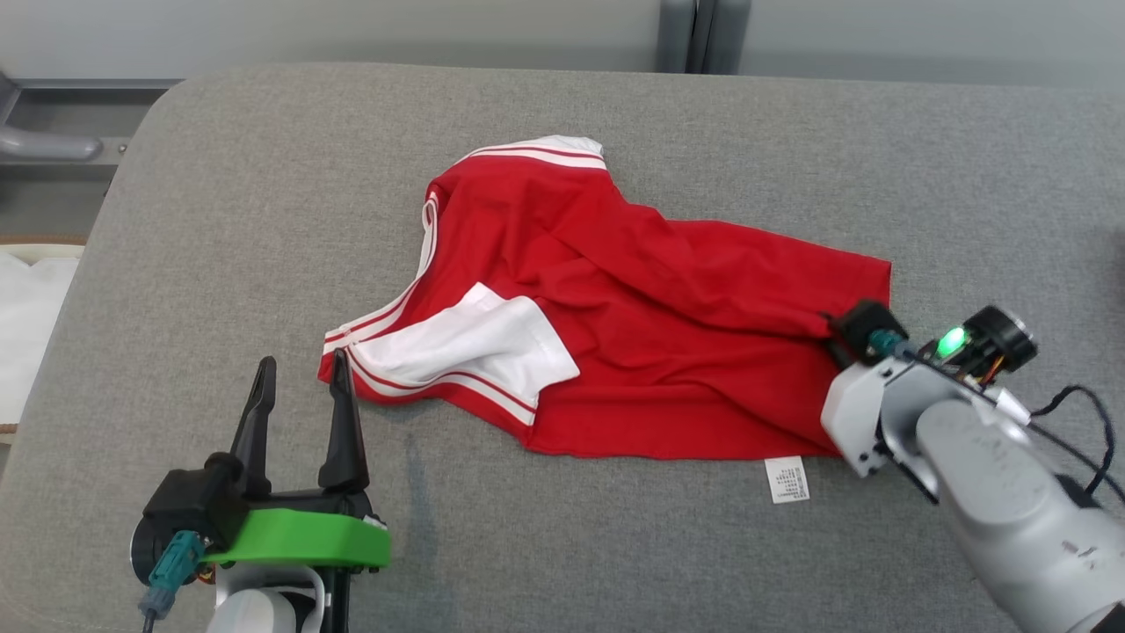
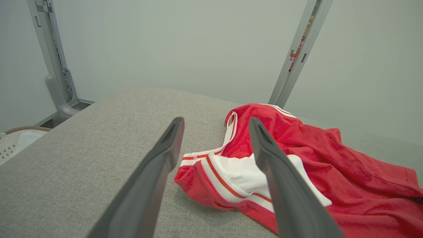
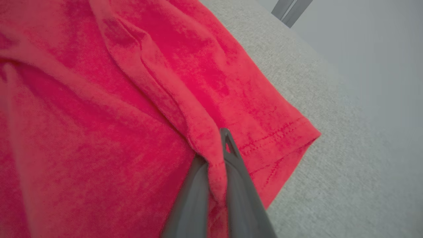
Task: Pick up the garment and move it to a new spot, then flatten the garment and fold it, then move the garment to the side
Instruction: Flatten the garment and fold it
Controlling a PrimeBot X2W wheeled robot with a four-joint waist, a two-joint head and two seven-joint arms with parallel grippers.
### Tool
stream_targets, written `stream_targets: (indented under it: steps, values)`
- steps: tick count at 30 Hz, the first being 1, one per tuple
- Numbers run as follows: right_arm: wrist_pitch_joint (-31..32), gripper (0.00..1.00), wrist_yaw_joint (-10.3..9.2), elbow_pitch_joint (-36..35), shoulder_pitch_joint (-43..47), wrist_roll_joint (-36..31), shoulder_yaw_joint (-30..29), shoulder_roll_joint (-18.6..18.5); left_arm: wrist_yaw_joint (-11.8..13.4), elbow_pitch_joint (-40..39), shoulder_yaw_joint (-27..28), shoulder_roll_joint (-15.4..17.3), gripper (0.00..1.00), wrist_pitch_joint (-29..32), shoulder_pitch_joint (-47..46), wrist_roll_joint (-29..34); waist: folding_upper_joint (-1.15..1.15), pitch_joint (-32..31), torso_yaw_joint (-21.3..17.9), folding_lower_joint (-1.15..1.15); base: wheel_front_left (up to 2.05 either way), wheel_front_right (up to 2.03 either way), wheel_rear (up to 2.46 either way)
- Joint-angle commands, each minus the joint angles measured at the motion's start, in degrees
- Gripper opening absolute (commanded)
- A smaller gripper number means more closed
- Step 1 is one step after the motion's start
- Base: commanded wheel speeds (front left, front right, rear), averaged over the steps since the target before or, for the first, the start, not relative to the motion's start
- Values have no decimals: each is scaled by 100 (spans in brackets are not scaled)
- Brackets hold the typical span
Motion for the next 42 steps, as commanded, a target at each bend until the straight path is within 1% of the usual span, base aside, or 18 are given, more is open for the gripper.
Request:
stream_targets:
  steps: [1,5,10,17,22,25,28,29,30,37,42]
  values:
    - [-38,0,-11,-19,-251,31,-52,-126,-46,-26,23,-10,100,-1,-109,65,0,56,31,0,0,0,0]
    - [15,0,-11,-88,-853,-55,-107,-423,-55,-52,13,-17,100,-2,-152,64,0,136,76,0,0,0,0]
    - [190,0,-11,-78,-1741,-209,120,-755,-26,-121,-116,-19,100,-1,-231,-79,0,251,184,0,0,0,0]
    - [337,0,-11,336,-3013,-576,653,-1258,-2,-195,-389,-18,100,-2,-394,-213,0,425,501,0,0,0,0]
    - [399,0,-11,761,-3535,-733,936,-1417,19,-283,-515,-17,100,-2,-448,-281,0,530,704,0,0,0,0]
    - [318,0,-11,982,-3752,-823,842,-1508,44,-312,-566,-18,100,-2,-464,-304,0,582,782,0,0,0,0]
    - [192,0,-11,1141,-3897,-951,536,-1535,67,-327,-603,-18,100,-1,-473,-326,0,605,821,0,0,0,0]
    - [174,16,-11,1199,-3873,-974,445,-1508,64,-326,-608,-18,100,-2,-471,-328,0,602,821,0,0,0,0]
    - [141,100,-11,1281,-3796,-1006,348,-1450,67,-317,-609,-17,100,-1,-466,-323,0,585,811,0,0,0,0]
    - [-240,100,-11,1575,-3396,-1039,37,-1115,70,-278,-568,-17,100,-2,-398,-245,0,441,575,0,0,0,0]
    - [-629,100,-11,1652,-3020,-641,-214,-703,41,-223,-495,-16,100,-1,-329,-164,0,263,305,0,0,0,0]
